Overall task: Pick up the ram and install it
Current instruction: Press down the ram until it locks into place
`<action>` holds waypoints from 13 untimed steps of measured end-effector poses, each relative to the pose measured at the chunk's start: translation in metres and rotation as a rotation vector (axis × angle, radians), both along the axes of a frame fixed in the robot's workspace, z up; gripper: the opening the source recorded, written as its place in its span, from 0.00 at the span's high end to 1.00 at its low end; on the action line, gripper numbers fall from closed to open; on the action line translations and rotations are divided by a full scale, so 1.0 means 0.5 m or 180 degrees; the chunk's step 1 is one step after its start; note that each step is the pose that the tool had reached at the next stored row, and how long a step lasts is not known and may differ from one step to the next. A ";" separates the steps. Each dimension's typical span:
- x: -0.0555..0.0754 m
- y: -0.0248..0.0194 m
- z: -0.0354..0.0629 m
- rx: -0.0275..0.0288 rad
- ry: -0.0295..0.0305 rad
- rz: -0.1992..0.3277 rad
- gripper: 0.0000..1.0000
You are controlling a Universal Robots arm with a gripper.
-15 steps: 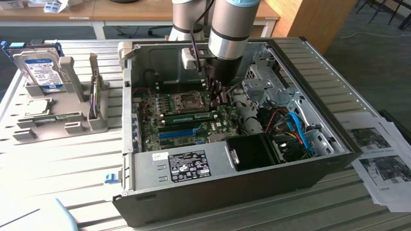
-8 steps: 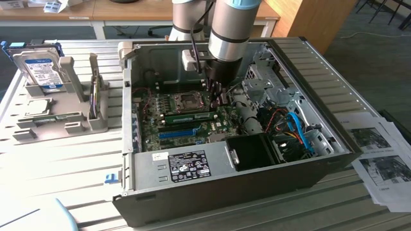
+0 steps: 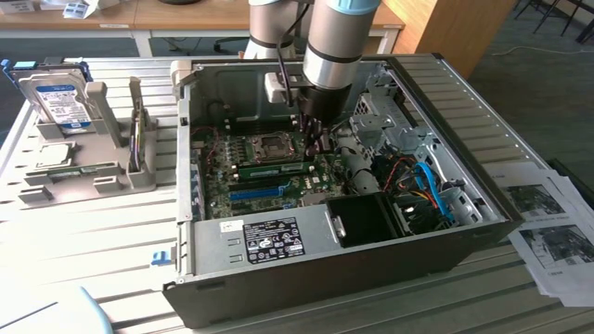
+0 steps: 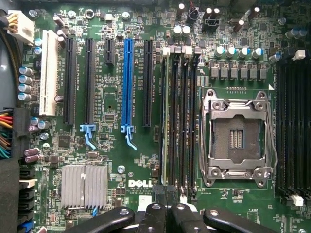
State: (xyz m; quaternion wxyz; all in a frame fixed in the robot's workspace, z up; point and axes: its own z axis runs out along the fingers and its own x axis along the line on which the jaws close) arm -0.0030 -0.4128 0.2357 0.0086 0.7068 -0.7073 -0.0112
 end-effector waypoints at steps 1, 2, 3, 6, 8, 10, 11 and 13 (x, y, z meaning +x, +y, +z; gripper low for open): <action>0.000 0.0000 0.000 0.0000 0.0000 0.0000 0.91; 0.000 0.0000 0.000 0.0000 0.0000 0.0000 0.91; 0.000 0.0000 0.000 0.0000 0.0000 0.0000 0.91; 0.000 0.0002 -0.003 0.0002 0.0000 0.0000 0.91; 0.000 0.0000 -0.006 0.0001 0.0000 0.0000 0.91; 0.000 0.0000 -0.006 0.0000 0.0000 0.0000 0.91; 0.000 0.0000 -0.006 0.0000 0.0000 0.0000 0.91; 0.000 0.0002 -0.006 0.0001 0.0000 0.0000 0.91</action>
